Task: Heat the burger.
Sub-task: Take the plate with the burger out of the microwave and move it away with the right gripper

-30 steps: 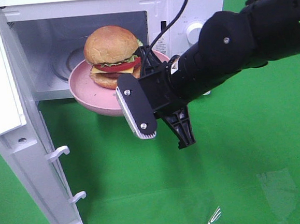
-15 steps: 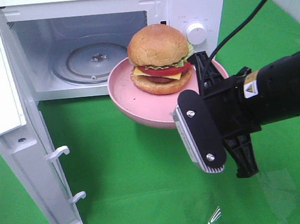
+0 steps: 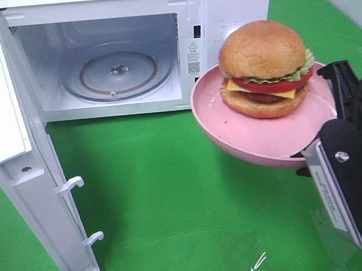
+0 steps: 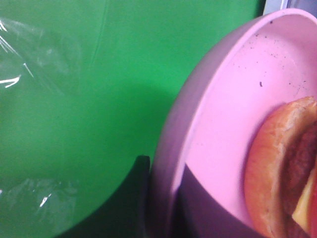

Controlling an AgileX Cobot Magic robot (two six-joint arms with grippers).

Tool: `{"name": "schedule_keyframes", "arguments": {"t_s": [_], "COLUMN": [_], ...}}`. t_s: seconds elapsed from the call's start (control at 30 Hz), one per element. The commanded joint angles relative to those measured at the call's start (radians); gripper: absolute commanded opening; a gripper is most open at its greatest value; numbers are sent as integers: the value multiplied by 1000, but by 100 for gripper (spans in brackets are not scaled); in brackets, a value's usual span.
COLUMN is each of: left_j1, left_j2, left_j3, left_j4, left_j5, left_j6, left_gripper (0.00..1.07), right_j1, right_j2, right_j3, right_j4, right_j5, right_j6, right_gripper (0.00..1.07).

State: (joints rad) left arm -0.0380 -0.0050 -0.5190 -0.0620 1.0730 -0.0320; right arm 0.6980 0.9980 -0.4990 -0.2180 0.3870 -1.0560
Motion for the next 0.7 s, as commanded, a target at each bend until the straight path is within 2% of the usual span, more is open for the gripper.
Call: {"name": "schedule_keyframes", "arguments": {"t_s": [0.03, 0.17, 0.3, 0.57, 0.7], "left_j1": [3, 3, 3, 3, 3], "left_j2": [-16, -16, -16, -16, -16], "left_j3": [3, 3, 3, 3, 3], "left_j4": [-2, -2, -2, -2, -2], "left_j5": [-6, -6, -6, -6, -6], "left_j6": [-1, -1, -1, -1, -1], "left_gripper": [97, 97, 97, 97, 97], "right_j1": [-6, -6, -6, -6, -6], "right_j2": [-69, -169, -234, -272, -272], "right_j3": [-8, -8, -8, -8, -8], "right_j4": [-73, -147, -161, -207, -295], "right_j5": [8, 130, 192, 334, 402], "right_j6": [79, 180, 220, 301, 431], "right_gripper": [0, 0, 0, 0, 0]}}
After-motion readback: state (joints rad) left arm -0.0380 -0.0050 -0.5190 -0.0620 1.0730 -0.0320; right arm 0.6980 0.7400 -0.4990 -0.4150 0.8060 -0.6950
